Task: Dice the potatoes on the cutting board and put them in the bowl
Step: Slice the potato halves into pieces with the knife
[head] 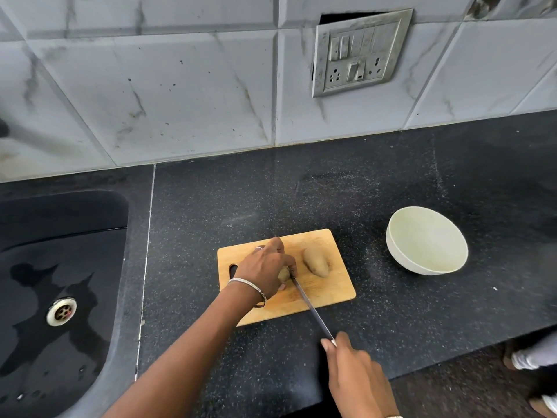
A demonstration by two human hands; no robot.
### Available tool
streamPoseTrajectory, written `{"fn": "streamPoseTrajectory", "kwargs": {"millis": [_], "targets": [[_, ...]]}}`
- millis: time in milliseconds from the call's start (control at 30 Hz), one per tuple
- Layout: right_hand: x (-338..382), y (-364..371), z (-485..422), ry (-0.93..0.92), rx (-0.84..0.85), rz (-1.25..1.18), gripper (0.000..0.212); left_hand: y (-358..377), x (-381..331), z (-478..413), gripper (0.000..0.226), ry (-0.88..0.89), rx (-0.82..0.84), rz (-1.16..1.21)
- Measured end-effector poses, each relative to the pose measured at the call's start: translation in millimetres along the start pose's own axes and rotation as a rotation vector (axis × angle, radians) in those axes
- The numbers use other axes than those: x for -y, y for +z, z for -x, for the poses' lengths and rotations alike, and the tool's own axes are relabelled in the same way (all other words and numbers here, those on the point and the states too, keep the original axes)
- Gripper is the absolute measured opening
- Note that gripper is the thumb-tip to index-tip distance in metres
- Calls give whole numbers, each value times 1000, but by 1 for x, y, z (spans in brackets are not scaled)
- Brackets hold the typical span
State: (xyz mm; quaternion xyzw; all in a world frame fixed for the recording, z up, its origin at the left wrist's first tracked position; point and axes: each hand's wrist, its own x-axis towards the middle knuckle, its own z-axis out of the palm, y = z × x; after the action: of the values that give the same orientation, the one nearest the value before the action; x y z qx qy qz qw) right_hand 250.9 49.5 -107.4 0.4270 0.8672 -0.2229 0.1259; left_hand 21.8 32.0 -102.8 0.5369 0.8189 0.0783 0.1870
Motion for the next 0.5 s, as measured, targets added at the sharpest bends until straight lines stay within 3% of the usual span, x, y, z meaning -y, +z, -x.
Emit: {"fn": "streamPoseTrajectory", "kwargs": {"millis": [100, 333, 500], "targets": [[-11, -5, 13, 41, 12, 10, 54, -2, 0, 0, 34, 28, 4, 15], [-22, -12, 12, 45, -154, -49, 48, 1, 4, 2, 42, 28, -59, 54], [-11, -8, -9, -31, -182, -124, 36, 8, 7, 10, 58, -107, -140, 221]]}}
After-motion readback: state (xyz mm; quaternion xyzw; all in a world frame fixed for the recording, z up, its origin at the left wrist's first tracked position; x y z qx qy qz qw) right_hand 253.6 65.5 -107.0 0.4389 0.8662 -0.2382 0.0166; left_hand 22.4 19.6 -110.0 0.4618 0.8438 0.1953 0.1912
